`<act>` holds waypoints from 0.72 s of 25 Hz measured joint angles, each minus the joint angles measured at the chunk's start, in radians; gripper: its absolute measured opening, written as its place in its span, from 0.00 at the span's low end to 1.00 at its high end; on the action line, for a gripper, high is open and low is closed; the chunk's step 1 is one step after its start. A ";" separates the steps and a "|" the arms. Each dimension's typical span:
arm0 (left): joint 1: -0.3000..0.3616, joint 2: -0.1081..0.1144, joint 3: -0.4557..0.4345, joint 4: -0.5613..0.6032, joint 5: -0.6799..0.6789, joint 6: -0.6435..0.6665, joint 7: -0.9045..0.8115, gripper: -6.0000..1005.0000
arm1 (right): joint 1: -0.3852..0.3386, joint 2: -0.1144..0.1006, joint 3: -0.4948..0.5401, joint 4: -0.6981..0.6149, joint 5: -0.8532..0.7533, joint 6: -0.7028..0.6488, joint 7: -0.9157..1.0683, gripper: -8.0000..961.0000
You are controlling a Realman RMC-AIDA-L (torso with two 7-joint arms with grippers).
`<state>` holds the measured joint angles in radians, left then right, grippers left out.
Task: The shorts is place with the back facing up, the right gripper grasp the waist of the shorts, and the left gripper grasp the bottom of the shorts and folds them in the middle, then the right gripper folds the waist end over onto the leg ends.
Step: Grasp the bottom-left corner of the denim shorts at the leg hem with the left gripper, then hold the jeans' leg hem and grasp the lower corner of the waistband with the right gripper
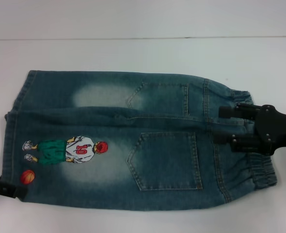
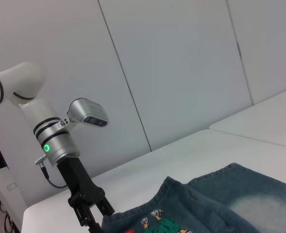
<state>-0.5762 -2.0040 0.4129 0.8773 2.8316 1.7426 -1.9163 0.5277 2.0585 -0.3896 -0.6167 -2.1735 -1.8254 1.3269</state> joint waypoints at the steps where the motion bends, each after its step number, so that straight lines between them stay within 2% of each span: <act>1: 0.000 0.000 0.000 0.000 0.000 0.000 -0.005 0.80 | 0.000 0.000 0.000 0.000 0.000 0.000 0.000 0.87; 3: -0.001 0.000 0.001 0.001 0.000 -0.002 -0.014 0.79 | 0.000 0.000 0.000 0.000 0.000 0.000 0.000 0.87; 8: -0.010 0.001 0.003 0.000 0.000 -0.019 -0.047 0.56 | 0.000 0.000 0.000 0.000 0.000 0.000 0.000 0.87; 18: -0.026 0.009 0.009 -0.030 0.008 -0.020 -0.061 0.38 | 0.000 0.000 -0.002 0.000 0.000 -0.002 0.000 0.87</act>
<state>-0.6027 -1.9952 0.4219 0.8474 2.8392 1.7230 -1.9777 0.5277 2.0585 -0.3920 -0.6168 -2.1736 -1.8278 1.3268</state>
